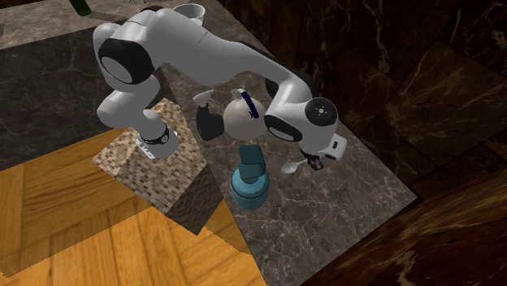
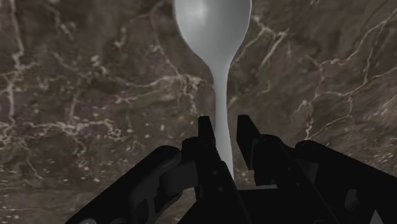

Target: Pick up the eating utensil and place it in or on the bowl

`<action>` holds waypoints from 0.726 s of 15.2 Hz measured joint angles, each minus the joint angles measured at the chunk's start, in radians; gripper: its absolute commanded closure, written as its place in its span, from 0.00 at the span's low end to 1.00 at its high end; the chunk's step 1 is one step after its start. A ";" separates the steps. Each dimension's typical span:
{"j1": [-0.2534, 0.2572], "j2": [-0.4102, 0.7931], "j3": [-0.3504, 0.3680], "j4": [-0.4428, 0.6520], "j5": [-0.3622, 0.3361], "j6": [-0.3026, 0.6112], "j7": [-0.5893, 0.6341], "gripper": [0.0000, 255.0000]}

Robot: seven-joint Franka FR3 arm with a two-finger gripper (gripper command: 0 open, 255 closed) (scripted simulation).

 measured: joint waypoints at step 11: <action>-0.001 -0.051 -0.004 0.073 -0.014 -0.121 0.030 1.00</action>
